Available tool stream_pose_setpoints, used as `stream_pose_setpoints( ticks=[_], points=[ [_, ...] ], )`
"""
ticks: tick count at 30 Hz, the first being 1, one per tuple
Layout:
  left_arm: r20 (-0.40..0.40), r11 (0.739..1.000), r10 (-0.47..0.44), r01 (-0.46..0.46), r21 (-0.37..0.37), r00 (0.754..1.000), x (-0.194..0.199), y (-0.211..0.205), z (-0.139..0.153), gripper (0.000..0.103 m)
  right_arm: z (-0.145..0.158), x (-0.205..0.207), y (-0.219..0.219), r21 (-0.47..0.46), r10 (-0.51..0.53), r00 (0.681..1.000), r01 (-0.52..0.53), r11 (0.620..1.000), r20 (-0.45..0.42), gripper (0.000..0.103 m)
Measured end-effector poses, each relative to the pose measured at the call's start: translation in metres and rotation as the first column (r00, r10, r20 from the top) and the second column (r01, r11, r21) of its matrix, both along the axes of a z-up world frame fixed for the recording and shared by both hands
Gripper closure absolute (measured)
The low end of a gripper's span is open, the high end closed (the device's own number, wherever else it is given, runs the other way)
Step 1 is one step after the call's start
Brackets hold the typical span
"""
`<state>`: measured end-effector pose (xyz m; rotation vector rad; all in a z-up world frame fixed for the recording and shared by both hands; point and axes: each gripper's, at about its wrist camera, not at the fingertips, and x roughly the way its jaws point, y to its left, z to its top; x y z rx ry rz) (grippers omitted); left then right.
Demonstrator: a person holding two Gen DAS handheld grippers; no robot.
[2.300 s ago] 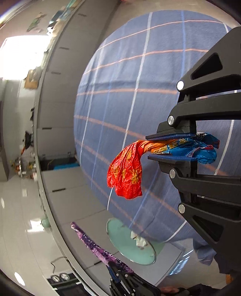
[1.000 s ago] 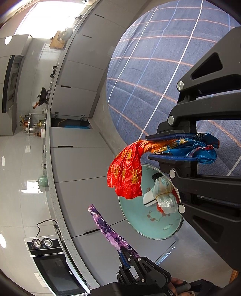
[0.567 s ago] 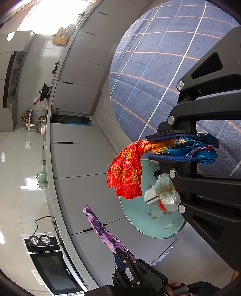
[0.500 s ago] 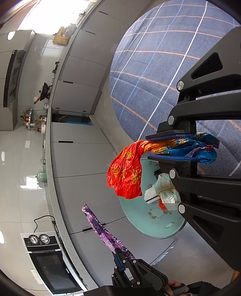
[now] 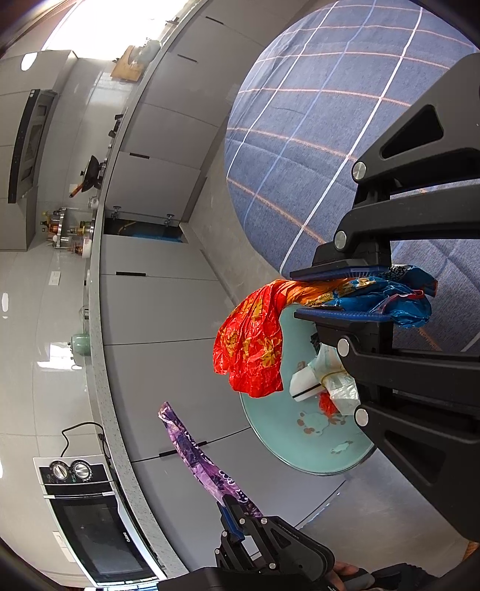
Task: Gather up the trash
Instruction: 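Carry the purple wrapper and red-blue bag over the teal bin with both grippers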
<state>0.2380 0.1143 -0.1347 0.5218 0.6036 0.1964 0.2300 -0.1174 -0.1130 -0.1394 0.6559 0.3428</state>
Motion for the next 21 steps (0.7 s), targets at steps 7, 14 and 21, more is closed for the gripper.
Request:
stream_pose_setpoints(
  ticks=[7, 14, 21],
  points=[
    [-0.003, 1.000, -0.004, 0.004, -0.002, 1.000, 0.000, -0.001, 0.000, 0.097, 0.001, 0.004, 0.007, -0.016, 0.013, 1.000, -0.013, 1.000, 0.008, 0.087],
    [-0.004, 1.000, -0.007, 0.007, -0.007, 1.000, 0.001, -0.001, 0.001, 0.097, 0.002, 0.006, 0.017, -0.075, 0.015, 0.999, -0.012, 0.997, 0.039, 0.087],
    [-0.008, 1.000, -0.021, 0.021, -0.005, 1.000, 0.000, -0.006, 0.000, 0.097, 0.001, 0.008, 0.023, -0.085, 0.020, 0.999, -0.016, 0.996, 0.039, 0.087]
  ],
)
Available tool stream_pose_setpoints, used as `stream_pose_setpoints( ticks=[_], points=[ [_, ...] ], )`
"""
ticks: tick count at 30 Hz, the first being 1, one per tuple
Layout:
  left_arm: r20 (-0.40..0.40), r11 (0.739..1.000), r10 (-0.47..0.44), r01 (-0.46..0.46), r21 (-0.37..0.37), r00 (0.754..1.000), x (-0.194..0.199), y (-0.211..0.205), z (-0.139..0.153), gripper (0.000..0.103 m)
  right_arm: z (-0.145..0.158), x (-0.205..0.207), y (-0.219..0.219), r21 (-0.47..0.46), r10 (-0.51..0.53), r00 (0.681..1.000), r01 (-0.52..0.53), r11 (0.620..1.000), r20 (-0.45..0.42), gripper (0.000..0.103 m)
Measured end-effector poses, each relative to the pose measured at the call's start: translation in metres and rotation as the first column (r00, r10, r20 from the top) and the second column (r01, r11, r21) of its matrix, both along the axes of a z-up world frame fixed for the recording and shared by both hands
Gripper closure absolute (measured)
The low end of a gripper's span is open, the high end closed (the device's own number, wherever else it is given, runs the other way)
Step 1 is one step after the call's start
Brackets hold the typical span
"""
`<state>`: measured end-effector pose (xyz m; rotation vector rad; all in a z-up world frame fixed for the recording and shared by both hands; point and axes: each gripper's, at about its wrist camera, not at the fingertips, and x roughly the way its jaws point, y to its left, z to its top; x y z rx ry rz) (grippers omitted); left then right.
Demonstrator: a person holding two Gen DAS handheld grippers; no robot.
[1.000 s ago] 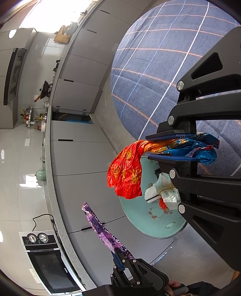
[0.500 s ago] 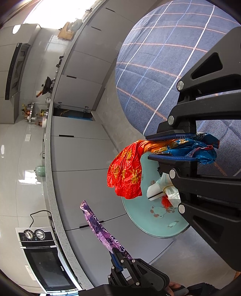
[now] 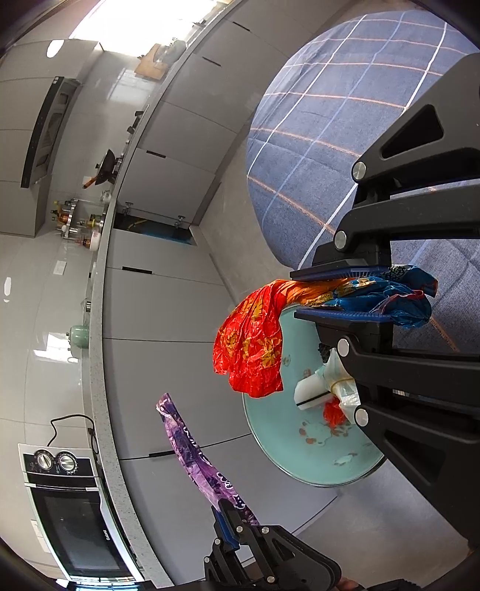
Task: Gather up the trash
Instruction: 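Carry the purple wrapper and red-blue bag over the teal bin with both grippers, then open both grippers to drop the wrapper and bag into the bin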
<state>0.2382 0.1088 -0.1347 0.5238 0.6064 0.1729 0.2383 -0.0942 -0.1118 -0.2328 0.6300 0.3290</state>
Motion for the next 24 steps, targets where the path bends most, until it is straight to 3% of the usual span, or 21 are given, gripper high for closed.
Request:
stream_pose_setpoints(
  ticks=[24],
  points=[
    [-0.017, 0.998, -0.061, 0.061, -0.015, 0.998, -0.003, -0.013, -0.003, 0.094, -0.005, 0.010, 0.025, -0.015, 0.052, 0.999, -0.052, 0.999, -0.017, 0.087]
  ],
)
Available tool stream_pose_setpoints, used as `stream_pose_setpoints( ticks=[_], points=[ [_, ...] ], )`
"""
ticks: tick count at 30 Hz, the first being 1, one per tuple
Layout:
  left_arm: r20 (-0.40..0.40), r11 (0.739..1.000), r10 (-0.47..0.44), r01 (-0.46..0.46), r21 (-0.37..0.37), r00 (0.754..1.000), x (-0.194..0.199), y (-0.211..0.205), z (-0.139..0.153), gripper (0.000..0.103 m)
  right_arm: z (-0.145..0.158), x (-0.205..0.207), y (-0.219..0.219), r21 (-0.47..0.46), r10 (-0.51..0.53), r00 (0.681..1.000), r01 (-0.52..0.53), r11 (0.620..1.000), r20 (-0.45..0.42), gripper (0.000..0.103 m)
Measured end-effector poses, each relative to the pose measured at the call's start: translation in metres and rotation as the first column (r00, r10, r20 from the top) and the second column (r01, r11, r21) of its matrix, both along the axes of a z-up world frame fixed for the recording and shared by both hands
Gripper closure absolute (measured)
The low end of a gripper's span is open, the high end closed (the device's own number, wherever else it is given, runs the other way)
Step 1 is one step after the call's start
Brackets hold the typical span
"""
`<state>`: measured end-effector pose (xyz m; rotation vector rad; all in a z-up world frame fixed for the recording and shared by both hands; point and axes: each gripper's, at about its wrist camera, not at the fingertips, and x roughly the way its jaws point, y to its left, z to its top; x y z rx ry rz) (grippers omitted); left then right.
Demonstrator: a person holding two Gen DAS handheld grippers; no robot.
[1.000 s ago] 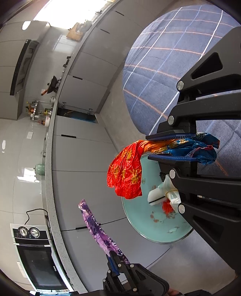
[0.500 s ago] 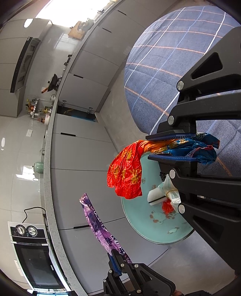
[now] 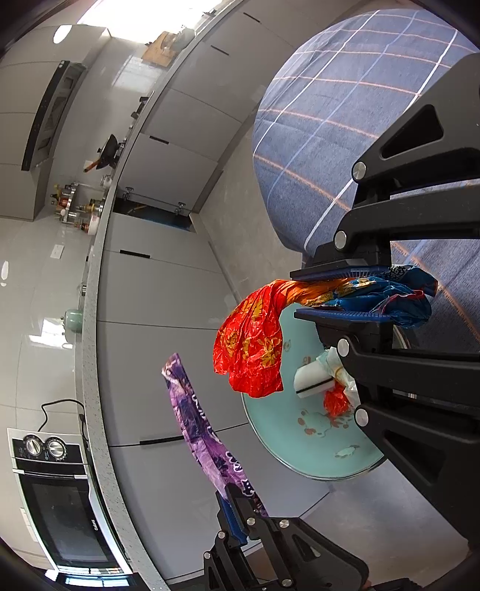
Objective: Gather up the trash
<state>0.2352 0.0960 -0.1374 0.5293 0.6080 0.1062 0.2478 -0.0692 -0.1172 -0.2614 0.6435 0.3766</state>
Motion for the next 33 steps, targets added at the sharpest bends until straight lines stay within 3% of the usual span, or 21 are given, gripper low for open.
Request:
stream_pose_setpoints(
  ticks=[2, 3, 4, 5, 6, 12, 15, 17, 21, 33],
  points=[
    [-0.001, 1.000, -0.002, 0.002, 0.000, 1.000, 0.000, -0.001, -0.001, 0.093, -0.002, 0.002, 0.002, -0.007, 0.000, 1.000, 0.000, 1.000, -0.003, 0.086],
    [0.001, 1.000, -0.002, 0.002, 0.003, 1.000, 0.000, -0.001, -0.001, 0.087, -0.002, 0.003, 0.003, -0.005, 0.000, 1.000, 0.000, 1.000, -0.004, 0.085],
    [0.004, 1.000, 0.000, 0.000, 0.003, 1.000, 0.000, -0.001, -0.001, 0.070, -0.003, 0.002, 0.001, 0.001, 0.000, 1.000, 0.000, 1.000, -0.001, 0.072],
    [0.015, 1.000, 0.004, -0.004, 0.010, 1.000, -0.001, -0.002, -0.001, 0.062, -0.004, 0.002, -0.001, 0.011, 0.001, 1.000, -0.001, 1.000, 0.002, 0.057],
    [0.017, 1.000, 0.002, -0.002, 0.018, 1.000, -0.001, -0.002, -0.001, 0.054, -0.004, 0.001, -0.002, 0.016, 0.001, 1.000, -0.001, 1.000, 0.002, 0.056],
    [0.023, 1.000, 0.016, -0.017, 0.025, 1.000, -0.002, -0.001, -0.001, 0.049, -0.004, -0.003, -0.012, 0.039, -0.019, 1.000, 0.019, 0.999, -0.004, 0.054],
    [0.039, 0.999, 0.021, -0.022, 0.029, 0.999, -0.005, -0.001, 0.001, 0.033, 0.001, -0.010, -0.020, 0.059, -0.030, 1.000, 0.030, 0.998, -0.002, 0.051],
    [0.044, 1.000, 0.014, -0.016, 0.026, 0.999, -0.008, -0.001, 0.004, 0.032, 0.005, -0.016, -0.025, 0.075, -0.038, 0.999, 0.038, 0.996, 0.001, 0.049],
    [0.075, 1.000, 0.025, -0.026, 0.017, 0.997, -0.014, 0.001, 0.012, 0.018, 0.015, -0.031, -0.036, 0.109, -0.065, 0.998, 0.062, 0.992, 0.022, 0.047],
    [0.130, 1.000, -0.003, 0.005, -0.012, 0.991, -0.034, -0.005, 0.037, 0.009, 0.037, -0.067, -0.064, 0.169, -0.119, 0.989, 0.103, 0.980, 0.088, 0.040]
  ],
)
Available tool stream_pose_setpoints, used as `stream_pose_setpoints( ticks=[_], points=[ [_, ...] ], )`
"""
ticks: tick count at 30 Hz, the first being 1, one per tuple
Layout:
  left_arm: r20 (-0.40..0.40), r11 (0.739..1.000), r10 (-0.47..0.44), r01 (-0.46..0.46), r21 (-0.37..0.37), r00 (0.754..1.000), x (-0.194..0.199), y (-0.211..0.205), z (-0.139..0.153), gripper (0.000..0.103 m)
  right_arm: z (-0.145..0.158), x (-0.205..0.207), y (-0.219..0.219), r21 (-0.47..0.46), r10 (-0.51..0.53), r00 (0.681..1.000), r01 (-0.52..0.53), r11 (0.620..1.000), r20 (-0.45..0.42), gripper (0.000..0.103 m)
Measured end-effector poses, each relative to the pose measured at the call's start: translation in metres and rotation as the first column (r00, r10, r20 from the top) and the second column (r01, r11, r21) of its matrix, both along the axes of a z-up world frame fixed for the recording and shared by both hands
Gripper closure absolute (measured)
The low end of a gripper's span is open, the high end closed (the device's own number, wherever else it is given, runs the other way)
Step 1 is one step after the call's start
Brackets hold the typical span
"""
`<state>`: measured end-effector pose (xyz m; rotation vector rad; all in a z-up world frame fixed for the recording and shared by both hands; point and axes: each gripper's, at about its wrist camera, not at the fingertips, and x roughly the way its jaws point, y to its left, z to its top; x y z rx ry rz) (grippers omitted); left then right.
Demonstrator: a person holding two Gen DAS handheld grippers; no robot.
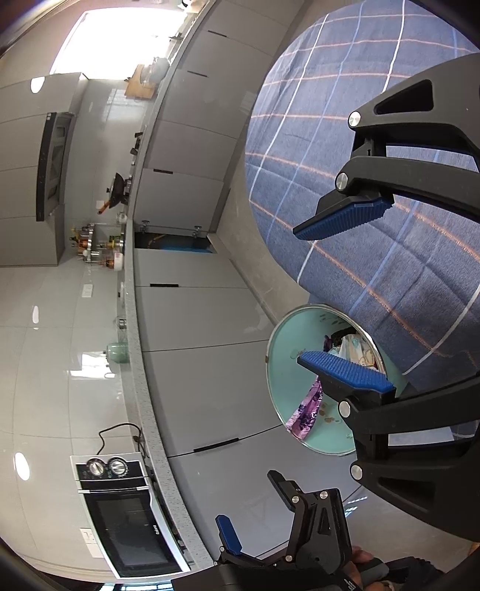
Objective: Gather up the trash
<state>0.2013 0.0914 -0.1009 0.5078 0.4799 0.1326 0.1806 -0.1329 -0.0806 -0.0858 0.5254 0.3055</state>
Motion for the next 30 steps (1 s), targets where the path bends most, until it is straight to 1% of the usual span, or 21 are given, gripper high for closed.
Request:
stream_pose_setpoints(
  ticks=[8, 21, 30],
  points=[
    [0.019, 1.000, -0.010, 0.009, 0.004, 1.000, -0.005, -0.004, 0.006, 0.007, 0.004, -0.009, -0.007, 0.005, -0.012, 1.000, 0.012, 1.000, 0.019, 0.038],
    [0.033, 1.000, 0.005, -0.005, -0.007, 0.999, -0.005, 0.000, 0.009, 0.006, 0.006, -0.010, -0.010, -0.003, -0.018, 0.999, 0.018, 1.000, 0.029, 0.036],
    [0.036, 1.000, 0.000, 0.001, -0.006, 0.999, -0.007, -0.002, 0.010, 0.006, 0.008, -0.012, -0.014, 0.004, -0.033, 0.999, 0.033, 0.999, 0.037, 0.035]
  ],
)
